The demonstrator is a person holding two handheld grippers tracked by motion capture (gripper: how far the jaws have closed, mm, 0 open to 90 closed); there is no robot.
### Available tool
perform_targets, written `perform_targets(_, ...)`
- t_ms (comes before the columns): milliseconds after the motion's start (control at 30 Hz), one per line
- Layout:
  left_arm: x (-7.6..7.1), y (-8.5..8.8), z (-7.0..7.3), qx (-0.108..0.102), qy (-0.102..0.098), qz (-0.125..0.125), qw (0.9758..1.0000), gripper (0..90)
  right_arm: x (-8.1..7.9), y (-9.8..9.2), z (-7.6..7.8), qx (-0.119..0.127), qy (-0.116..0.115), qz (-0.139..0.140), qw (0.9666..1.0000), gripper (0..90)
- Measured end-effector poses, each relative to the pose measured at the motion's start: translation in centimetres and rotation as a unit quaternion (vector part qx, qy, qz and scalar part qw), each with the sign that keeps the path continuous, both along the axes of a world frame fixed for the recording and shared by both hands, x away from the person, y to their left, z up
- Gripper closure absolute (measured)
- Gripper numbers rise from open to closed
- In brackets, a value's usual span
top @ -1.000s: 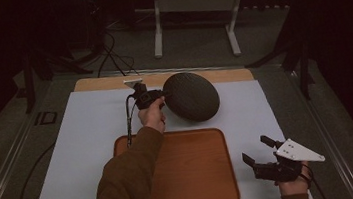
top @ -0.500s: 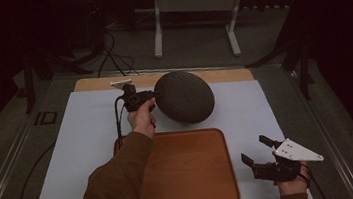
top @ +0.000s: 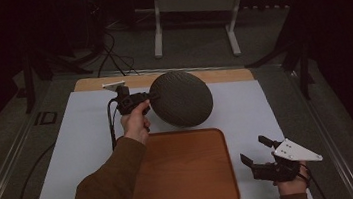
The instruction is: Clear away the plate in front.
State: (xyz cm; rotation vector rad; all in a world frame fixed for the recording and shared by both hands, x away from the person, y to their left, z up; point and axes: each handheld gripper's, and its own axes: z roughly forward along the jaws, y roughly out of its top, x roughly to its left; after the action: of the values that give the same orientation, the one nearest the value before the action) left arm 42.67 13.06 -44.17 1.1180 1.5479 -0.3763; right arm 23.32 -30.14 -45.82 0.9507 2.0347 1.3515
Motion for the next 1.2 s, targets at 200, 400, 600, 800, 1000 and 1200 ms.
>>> perform_targets(200, -1.0, 0.9, 0.4, -0.005, -0.005, 0.003, 1.0000, 85.8, 0.0, 0.1, 0.0, -0.001, -0.001, 0.000, 1.0000, 12.3)
perform_targets(400, -2.1, 2.2, 0.4, -0.008, -0.007, 0.007, 0.9999, 85.7, 0.0, 0.1, 0.0, 0.000, -0.001, 0.000, 1.0000, 12.3)
perform_targets(600, -3.5, 3.2, 0.3, -0.010, -0.010, 0.008, 0.9999, 85.5, 0.0, 0.1, 0.0, -0.002, 0.000, 0.000, 1.0000, 12.3)
perform_targets(800, -4.9, 4.0, 0.3, -0.017, -0.014, 0.006, 0.9997, 85.5, 0.0, 0.2, 0.0, -0.002, 0.000, 0.000, 1.0000, 12.3)
perform_targets(1000, -6.2, 4.4, 0.2, -0.016, -0.019, 0.006, 0.9997, 84.9, 0.0, 0.2, 0.0, -0.002, -0.001, 0.002, 1.0000, 12.3)
perform_targets(1200, -7.6, 4.6, -0.3, -0.021, -0.018, 0.008, 0.9996, 85.0, 0.0, 0.2, 0.0, -0.002, -0.001, 0.003, 1.0000, 12.3)
